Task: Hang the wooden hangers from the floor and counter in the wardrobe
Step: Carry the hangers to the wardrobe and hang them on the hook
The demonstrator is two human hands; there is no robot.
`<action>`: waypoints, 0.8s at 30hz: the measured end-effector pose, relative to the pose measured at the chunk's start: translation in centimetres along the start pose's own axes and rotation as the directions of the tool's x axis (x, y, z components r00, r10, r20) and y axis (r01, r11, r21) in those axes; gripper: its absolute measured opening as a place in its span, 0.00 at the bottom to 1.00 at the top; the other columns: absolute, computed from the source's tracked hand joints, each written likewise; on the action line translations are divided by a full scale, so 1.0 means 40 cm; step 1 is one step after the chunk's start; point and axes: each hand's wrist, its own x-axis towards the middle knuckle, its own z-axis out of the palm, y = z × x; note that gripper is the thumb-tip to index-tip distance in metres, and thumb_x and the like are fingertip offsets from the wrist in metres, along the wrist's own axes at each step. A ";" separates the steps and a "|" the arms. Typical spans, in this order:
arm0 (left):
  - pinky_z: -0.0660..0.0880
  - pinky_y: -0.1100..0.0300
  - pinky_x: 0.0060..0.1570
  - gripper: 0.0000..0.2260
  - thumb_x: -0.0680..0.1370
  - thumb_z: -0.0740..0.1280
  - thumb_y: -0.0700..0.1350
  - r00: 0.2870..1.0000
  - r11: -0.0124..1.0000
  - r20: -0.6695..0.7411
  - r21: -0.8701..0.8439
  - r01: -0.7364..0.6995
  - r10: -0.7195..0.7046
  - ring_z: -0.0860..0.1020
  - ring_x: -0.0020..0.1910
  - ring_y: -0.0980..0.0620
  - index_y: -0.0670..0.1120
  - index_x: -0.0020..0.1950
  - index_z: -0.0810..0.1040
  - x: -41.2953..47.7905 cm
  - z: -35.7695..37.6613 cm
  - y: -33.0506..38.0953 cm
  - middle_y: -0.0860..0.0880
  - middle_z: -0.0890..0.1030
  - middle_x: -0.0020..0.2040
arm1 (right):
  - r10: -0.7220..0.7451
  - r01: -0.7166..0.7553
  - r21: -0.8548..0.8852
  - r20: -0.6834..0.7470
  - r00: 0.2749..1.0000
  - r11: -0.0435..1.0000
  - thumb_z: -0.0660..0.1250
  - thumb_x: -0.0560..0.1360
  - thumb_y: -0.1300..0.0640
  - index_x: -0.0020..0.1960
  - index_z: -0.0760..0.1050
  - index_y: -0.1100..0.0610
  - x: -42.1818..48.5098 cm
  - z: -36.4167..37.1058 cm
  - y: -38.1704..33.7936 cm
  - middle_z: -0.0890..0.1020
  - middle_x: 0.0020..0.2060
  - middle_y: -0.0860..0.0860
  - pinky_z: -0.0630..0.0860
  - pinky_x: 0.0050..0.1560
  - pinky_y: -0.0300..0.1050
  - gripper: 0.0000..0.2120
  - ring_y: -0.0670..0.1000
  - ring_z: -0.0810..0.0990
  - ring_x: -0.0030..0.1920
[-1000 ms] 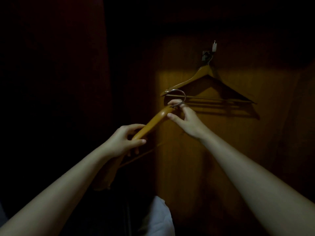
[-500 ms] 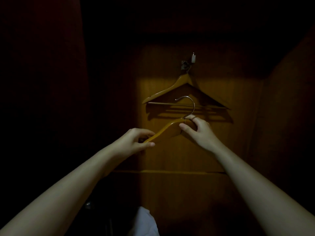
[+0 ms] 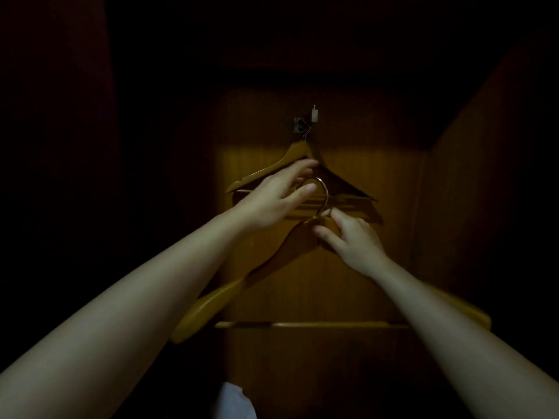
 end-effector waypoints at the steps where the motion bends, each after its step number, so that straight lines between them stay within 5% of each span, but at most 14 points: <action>1: 0.70 0.70 0.51 0.18 0.80 0.57 0.50 1.000 0.998 0.009 0.058 -0.027 0.027 0.72 0.61 0.57 0.49 0.70 0.67 0.009 0.002 0.005 0.50 0.73 0.65 | -0.013 0.013 -0.043 0.017 1.000 0.999 0.56 0.75 0.37 0.56 0.71 0.51 0.001 -0.001 -0.005 0.81 0.45 0.48 0.75 0.48 0.53 0.20 0.55 0.80 0.49; 4: 0.71 0.67 0.41 0.10 0.80 0.59 0.48 0.998 0.991 -0.053 0.128 -0.038 0.045 0.76 0.46 0.56 0.46 0.56 0.76 0.021 -0.001 0.001 0.52 0.77 0.48 | -0.030 0.036 -0.130 0.052 0.998 0.991 0.57 0.76 0.40 0.51 0.68 0.53 -0.001 0.002 -0.021 0.73 0.37 0.43 0.69 0.41 0.47 0.16 0.54 0.79 0.47; 6: 0.69 0.66 0.37 0.08 0.79 0.61 0.48 0.995 0.986 -0.096 0.166 -0.024 0.040 0.76 0.40 0.56 0.46 0.51 0.77 0.022 -0.004 -0.014 0.53 0.76 0.41 | -0.038 0.046 -0.156 0.058 0.998 0.987 0.57 0.76 0.39 0.53 0.69 0.53 -0.001 0.007 -0.029 0.75 0.40 0.44 0.69 0.42 0.47 0.18 0.54 0.79 0.48; 12: 0.69 0.67 0.34 0.08 0.78 0.63 0.48 0.988 0.987 -0.155 0.153 0.043 -0.019 0.75 0.35 0.59 0.46 0.47 0.78 0.018 -0.009 -0.031 0.56 0.74 0.35 | -0.025 0.037 -0.187 0.069 0.997 0.982 0.56 0.76 0.38 0.58 0.70 0.52 0.014 0.028 -0.043 0.81 0.48 0.50 0.71 0.48 0.50 0.21 0.55 0.79 0.51; 16: 0.78 0.60 0.39 0.11 0.78 0.62 0.49 0.979 0.988 -0.192 0.118 0.098 -0.074 0.80 0.39 0.55 0.44 0.50 0.78 0.015 -0.002 -0.045 0.51 0.79 0.39 | 0.002 0.015 -0.202 0.080 0.997 0.979 0.56 0.76 0.38 0.58 0.70 0.52 0.028 0.047 -0.038 0.81 0.50 0.51 0.69 0.46 0.48 0.21 0.55 0.79 0.52; 20: 0.76 0.52 0.59 0.18 0.80 0.57 0.50 0.935 0.975 -0.275 -0.059 0.216 -0.224 0.76 0.60 0.50 0.45 0.68 0.69 0.002 0.032 -0.094 0.46 0.77 0.62 | 0.038 -0.027 -0.186 0.057 0.998 0.982 0.55 0.76 0.38 0.57 0.70 0.52 0.046 0.046 -0.014 0.80 0.48 0.50 0.72 0.48 0.49 0.20 0.54 0.79 0.50; 24: 0.75 0.55 0.58 0.20 0.80 0.58 0.52 0.949 0.947 -0.041 -0.080 0.310 -0.314 0.76 0.60 0.51 0.49 0.70 0.65 -0.014 0.102 -0.160 0.48 0.75 0.64 | 0.095 -0.096 -0.120 -0.013 0.995 0.988 0.55 0.76 0.39 0.53 0.71 0.52 0.089 0.035 0.047 0.78 0.42 0.48 0.76 0.49 0.53 0.18 0.56 0.80 0.47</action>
